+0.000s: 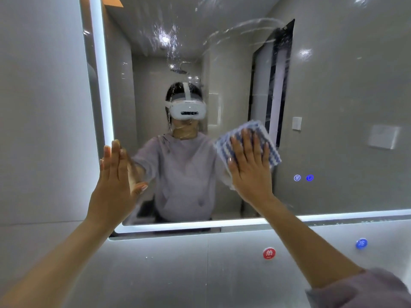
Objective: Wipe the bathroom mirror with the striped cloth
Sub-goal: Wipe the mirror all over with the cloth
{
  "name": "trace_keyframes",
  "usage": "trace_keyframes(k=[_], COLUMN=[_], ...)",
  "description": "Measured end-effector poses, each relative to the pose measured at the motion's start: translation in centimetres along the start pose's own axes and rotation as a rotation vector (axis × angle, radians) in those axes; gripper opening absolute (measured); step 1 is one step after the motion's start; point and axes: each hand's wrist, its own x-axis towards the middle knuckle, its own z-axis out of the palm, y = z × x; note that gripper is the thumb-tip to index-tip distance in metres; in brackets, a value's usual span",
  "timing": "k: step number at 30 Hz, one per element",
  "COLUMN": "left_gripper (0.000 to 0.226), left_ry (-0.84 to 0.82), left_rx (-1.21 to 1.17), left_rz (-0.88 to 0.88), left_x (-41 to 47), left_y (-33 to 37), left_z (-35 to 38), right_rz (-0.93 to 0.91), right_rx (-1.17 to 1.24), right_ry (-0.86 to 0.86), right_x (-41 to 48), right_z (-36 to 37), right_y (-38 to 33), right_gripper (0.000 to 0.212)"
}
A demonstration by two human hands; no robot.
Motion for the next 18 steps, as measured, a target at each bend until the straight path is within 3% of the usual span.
trace_keyframes(k=[6, 13, 18], left_gripper=[0.089, 0.089, 0.088], left_ry=[0.014, 0.007, 0.017], left_rx=[0.001, -0.001, -0.024], left_rz=[-0.011, -0.021, -0.026], left_x=[-0.2, -0.1, 0.0], left_y=[0.0, 0.0, 0.1], left_z=[0.1, 0.0, -0.3], right_rz=[0.086, -0.449, -0.549], right_rx=[0.103, -0.065, -0.141], right_ry=[0.099, -0.049, -0.051], right_x=[3.8, -2.8, 1.5], right_z=[-1.6, 2.0, 0.2], right_y=[-2.9, -4.2, -3.4], right_gripper=[0.061, 0.054, 0.055])
